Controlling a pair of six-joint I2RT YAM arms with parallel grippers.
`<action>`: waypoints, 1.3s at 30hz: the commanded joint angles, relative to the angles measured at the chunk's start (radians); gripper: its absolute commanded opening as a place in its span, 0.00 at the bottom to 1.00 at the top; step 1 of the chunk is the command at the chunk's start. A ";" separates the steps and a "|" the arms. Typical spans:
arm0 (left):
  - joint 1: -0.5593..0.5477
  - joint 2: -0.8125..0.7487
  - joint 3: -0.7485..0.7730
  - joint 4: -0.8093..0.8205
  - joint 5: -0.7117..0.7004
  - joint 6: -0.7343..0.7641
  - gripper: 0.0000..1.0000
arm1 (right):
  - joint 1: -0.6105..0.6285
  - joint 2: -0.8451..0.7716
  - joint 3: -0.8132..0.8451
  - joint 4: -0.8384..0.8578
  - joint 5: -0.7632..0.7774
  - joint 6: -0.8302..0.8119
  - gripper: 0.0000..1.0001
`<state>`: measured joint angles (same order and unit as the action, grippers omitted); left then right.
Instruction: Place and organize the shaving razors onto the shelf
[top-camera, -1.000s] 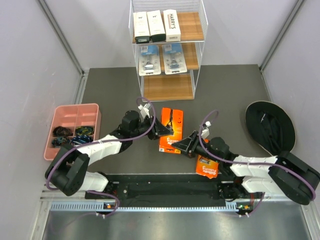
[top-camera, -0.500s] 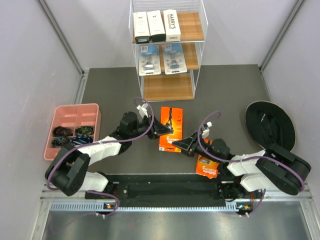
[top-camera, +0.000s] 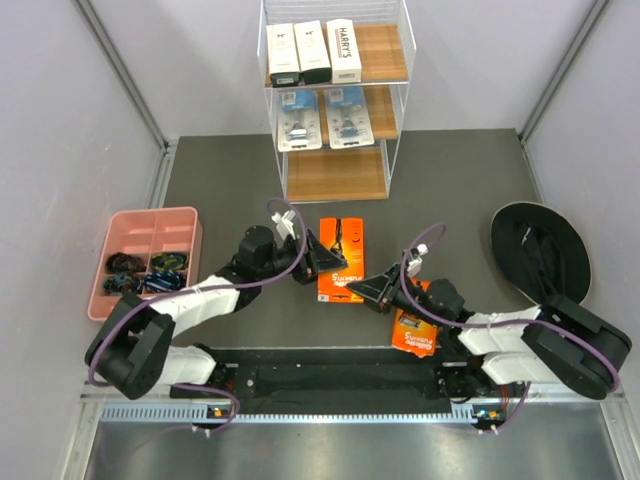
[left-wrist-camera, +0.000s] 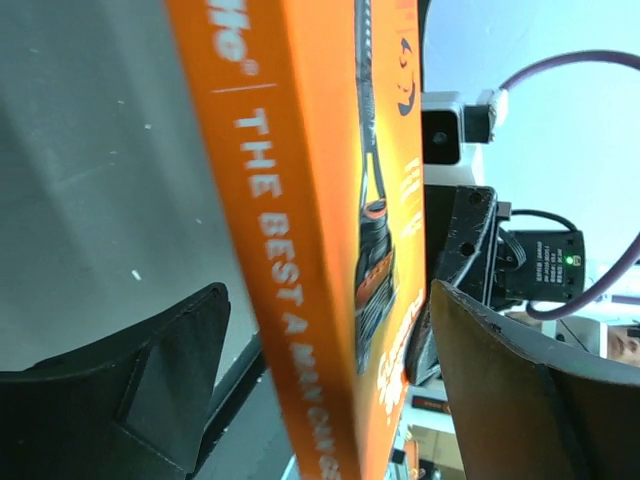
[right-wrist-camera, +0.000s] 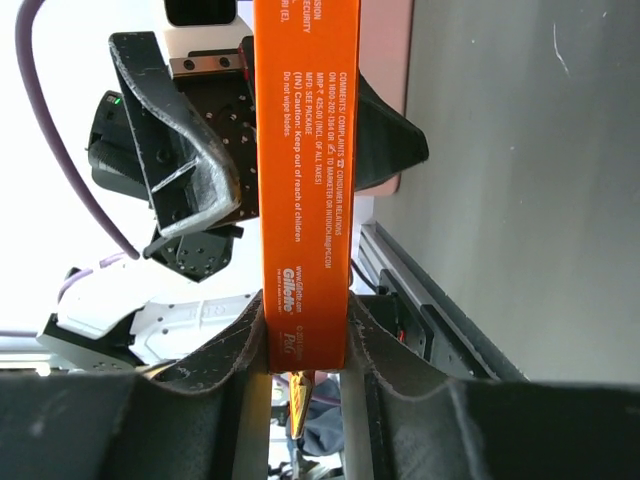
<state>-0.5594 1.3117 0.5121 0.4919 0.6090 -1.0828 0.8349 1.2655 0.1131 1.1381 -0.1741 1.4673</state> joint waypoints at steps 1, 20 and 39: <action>0.038 -0.075 0.003 -0.105 -0.034 0.090 0.86 | 0.000 -0.074 -0.012 -0.006 0.027 -0.018 0.00; 0.389 -0.172 0.269 -1.061 -0.462 0.488 0.99 | -0.002 -0.414 0.026 -0.575 0.051 -0.154 0.00; 0.470 -0.161 0.240 -1.032 -0.327 0.535 0.99 | -0.045 -0.115 0.217 -0.462 -0.067 -0.206 0.00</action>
<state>-0.0982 1.1568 0.7517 -0.5426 0.2623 -0.5755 0.8223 1.0733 0.2321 0.5240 -0.1799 1.2922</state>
